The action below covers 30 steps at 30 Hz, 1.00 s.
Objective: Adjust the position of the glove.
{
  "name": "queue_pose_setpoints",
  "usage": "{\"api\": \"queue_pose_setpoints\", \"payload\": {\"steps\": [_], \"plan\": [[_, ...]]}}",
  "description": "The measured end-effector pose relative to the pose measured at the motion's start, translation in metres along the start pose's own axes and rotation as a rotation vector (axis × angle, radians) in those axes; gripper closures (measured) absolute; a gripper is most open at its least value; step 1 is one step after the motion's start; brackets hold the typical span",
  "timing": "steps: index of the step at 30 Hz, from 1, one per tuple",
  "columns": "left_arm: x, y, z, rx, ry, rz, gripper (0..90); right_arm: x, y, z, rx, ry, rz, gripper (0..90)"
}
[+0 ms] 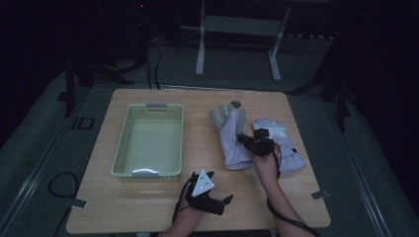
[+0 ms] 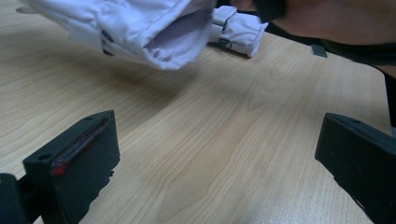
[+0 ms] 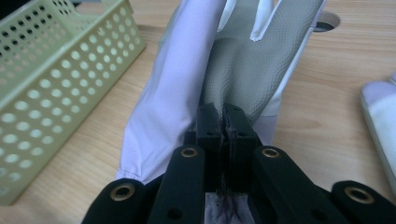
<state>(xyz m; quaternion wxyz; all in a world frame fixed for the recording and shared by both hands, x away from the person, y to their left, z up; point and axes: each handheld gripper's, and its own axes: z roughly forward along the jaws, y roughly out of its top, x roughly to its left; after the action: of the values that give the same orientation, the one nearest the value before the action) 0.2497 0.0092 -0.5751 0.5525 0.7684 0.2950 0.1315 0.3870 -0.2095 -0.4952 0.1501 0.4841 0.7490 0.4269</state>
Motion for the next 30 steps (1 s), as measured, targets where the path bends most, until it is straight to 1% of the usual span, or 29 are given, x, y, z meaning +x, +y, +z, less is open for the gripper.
{"api": "queue_pose_setpoints", "payload": {"steps": [1, 2, 3, 4, 5, 6, 7, 8, 9, 11, 13, 14, 16, 18, 20, 22, 24, 25, 29, 30], "plan": [[0.0, 0.0, 0.0, -0.001, 0.0, 0.0, 0.1, 0.001, -0.001, -0.004, -0.004, 0.003, 0.009, 86.4], [0.0, 0.0, 0.0, -0.001, 0.0, -0.001, 0.0, 0.003, -0.004, -0.009, -0.019, 0.016, 0.015, 86.4], [0.0, 0.0, 0.0, -0.001, -0.001, -0.003, 0.1, 0.005, -0.007, -0.012, -0.032, 0.01, 0.011, 86.5], [0.0, 0.0, 0.0, -0.001, -0.001, -0.003, 0.1, 0.005, -0.007, -0.012, -0.032, 0.01, 0.011, 86.5], [0.001, 0.0, 0.0, -0.002, -0.002, -0.008, 0.1, 0.006, -0.01, -0.015, -0.035, 0.0, 0.006, 86.5], [0.001, 0.0, 0.0, -0.003, -0.002, -0.008, 0.1, 0.009, -0.016, -0.019, -0.034, 0.006, 0.014, 86.5], [0.001, 0.0, 0.0, -0.002, -0.002, -0.007, 0.1, 0.011, -0.02, -0.022, -0.036, -0.007, 0.016, 86.5], [0.001, 0.0, 0.0, -0.002, -0.002, -0.006, 0.1, 0.011, -0.02, -0.022, -0.036, -0.007, 0.016, 86.5], [0.0, 0.0, 0.0, -0.002, -0.001, -0.003, 0.1, 0.011, -0.023, -0.025, -0.038, -0.007, 0.028, 86.5], [0.0, 0.0, 0.0, -0.001, -0.001, -0.001, 0.0, 0.016, -0.031, -0.03, -0.044, -0.042, 0.033, 86.5], [0.0, 0.0, 0.0, -0.002, -0.001, -0.001, 0.1, 0.018, -0.038, -0.032, -0.046, -0.047, 0.055, 86.5], [0.0, 0.0, 0.0, -0.001, -0.001, 0.0, 0.1, 0.019, -0.041, -0.032, -0.043, -0.052, 0.052, 86.4], [0.0, 0.0, 0.0, -0.001, 0.0, 0.002, 0.1, 0.019, -0.046, -0.031, -0.042, -0.055, 0.078, 86.5], [0.0, 0.0, 0.0, -0.001, 0.001, 0.005, 0.1, 0.02, -0.051, -0.028, -0.038, -0.063, 0.086, 86.5], [0.0, 0.0, 0.0, -0.001, 0.001, 0.006, 0.1, 0.02, -0.055, -0.024, -0.037, -0.062, 0.112, 86.4], [0.0, 0.0, 0.0, -0.001, 0.001, 0.007, 0.1, 0.02, -0.059, -0.018, -0.031, -0.063, 0.126, 86.3], [0.0, 0.0, 0.0, -0.002, 0.0, 0.005, 0.1, 0.019, -0.063, -0.012, -0.019, -0.065, 0.129, 86.3], [0.0, 0.0, 0.0, -0.001, 0.0, 0.006, 0.1, 0.019, -0.066, -0.009, -0.013, -0.06, 0.133, 86.2], [-0.001, 0.0, 0.0, 0.0, -0.001, 0.008, 0.1, 0.014, -0.076, 0.0, 0.0, -0.076, 0.16, 85.6], [-0.001, 0.0, 0.0, 0.001, -0.002, 0.01, 0.1, 0.014, -0.077, 0.001, -0.001, -0.076, 0.158, 85.1]]}}
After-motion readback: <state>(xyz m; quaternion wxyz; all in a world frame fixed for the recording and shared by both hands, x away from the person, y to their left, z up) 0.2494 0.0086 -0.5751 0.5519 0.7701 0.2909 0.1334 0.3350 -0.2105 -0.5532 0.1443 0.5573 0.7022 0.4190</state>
